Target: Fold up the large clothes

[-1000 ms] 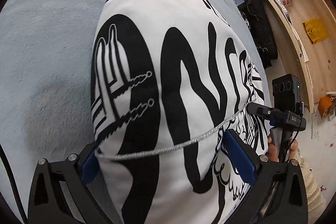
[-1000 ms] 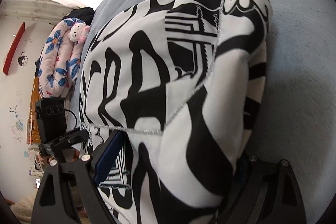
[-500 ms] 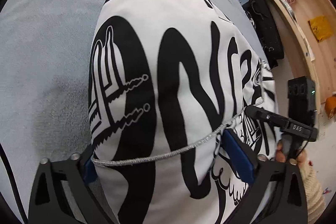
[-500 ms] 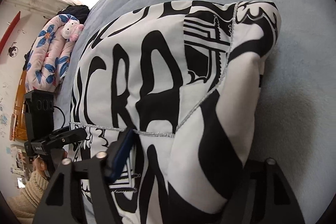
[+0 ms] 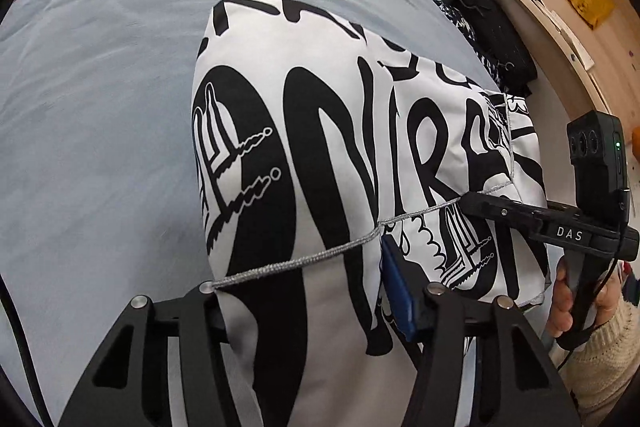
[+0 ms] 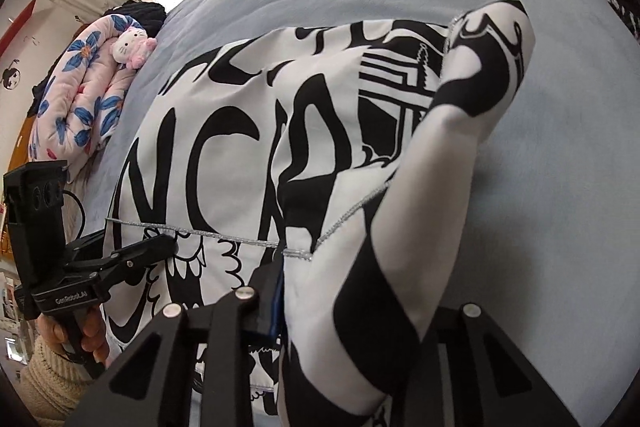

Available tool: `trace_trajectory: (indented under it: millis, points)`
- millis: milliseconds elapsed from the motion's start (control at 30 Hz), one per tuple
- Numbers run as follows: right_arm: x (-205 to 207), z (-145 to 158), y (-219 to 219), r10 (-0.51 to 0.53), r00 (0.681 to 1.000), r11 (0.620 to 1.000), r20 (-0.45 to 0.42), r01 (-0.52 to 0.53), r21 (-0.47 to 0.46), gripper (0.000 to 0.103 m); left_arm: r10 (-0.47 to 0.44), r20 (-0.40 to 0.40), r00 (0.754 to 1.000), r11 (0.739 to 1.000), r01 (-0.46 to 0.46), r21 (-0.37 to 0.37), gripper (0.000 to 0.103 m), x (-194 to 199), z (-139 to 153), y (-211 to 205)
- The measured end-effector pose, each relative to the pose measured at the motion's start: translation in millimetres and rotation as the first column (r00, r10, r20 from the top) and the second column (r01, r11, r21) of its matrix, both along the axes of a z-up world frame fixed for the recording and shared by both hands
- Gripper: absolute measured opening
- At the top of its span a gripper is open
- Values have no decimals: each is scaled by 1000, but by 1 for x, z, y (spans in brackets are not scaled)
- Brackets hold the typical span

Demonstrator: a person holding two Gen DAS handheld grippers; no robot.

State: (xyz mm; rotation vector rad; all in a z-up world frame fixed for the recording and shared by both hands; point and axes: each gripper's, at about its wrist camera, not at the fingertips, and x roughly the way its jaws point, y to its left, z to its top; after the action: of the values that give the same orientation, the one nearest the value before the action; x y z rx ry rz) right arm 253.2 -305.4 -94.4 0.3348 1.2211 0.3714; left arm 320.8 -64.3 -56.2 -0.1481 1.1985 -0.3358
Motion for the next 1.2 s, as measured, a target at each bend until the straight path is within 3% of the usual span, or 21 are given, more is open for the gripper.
trace_trajectory:
  millis: [300, 400, 500, 633, 900, 1200]
  points:
    - [-36, 12, 74, 24, 1000, 996, 6, -24, 85, 29, 22, 12, 1000, 999, -22, 42, 55, -24, 16, 0]
    - [-32, 17, 111, 47, 999, 992, 18, -49, 112, 29, 48, 20, 999, 997, -49, 52, 55, -16, 11, 13]
    - [-19, 26, 149, 74, 997, 987, 36, -78, 137, 29, 79, 39, 996, 995, -82, 60, 55, -17, 21, 54]
    - [16, 43, 198, 94, 992, 981, 79, -106, 164, 29, 116, 86, 990, 991, -122, 64, 55, -1, 39, 104]
    - [111, 73, 284, 111, 979, 978, 171, -138, 159, 29, 149, 173, 974, 985, -162, 60, 55, 78, 65, 209]
    - [223, 59, 353, 104, 971, 975, 217, -142, 169, 29, 169, 213, 962, 980, -187, 71, 55, 177, 57, 306]
